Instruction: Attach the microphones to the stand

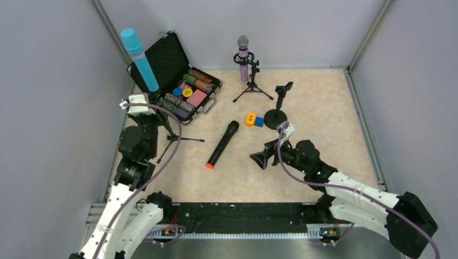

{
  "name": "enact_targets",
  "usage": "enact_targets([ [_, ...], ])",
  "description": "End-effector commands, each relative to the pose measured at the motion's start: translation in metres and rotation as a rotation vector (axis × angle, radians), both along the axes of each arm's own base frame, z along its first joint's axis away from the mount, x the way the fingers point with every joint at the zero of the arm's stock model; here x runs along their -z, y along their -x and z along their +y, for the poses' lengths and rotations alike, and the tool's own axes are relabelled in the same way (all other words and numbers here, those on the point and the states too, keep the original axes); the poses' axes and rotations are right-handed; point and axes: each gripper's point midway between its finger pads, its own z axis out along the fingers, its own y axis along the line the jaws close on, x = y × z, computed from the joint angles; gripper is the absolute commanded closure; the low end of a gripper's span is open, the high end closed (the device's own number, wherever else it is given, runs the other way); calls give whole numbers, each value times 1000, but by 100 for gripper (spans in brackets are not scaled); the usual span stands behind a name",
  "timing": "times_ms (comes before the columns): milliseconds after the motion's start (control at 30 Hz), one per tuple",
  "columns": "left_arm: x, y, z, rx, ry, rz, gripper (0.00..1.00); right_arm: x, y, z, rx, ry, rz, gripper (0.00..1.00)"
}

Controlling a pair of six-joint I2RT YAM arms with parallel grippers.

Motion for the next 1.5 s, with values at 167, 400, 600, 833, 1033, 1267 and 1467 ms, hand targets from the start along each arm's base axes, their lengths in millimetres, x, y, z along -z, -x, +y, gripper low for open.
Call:
enact_targets([
  [167,-6,2,37,-205,11,-58,100,-12,0,5,-13,-52,-37,1],
  [400,10,-22,31,-217,-25,-37,100,-8,-1,4,-6,-48,-41,1],
  [600,23,-37,24,-203,-43,-11,100,-4,0,-1,3,-33,-40,1],
  [833,37,-37,23,-196,-37,21,100,-6,0,-4,14,-29,-49,1],
  [1033,40,-31,27,-208,-21,27,89,-6,0,-3,13,-32,-48,1],
  [1267,51,-24,29,-211,11,37,73,-7,-1,-3,12,-29,-50,1],
  [1467,57,-16,32,-213,13,54,64,-8,0,-2,9,-30,-51,1],
])
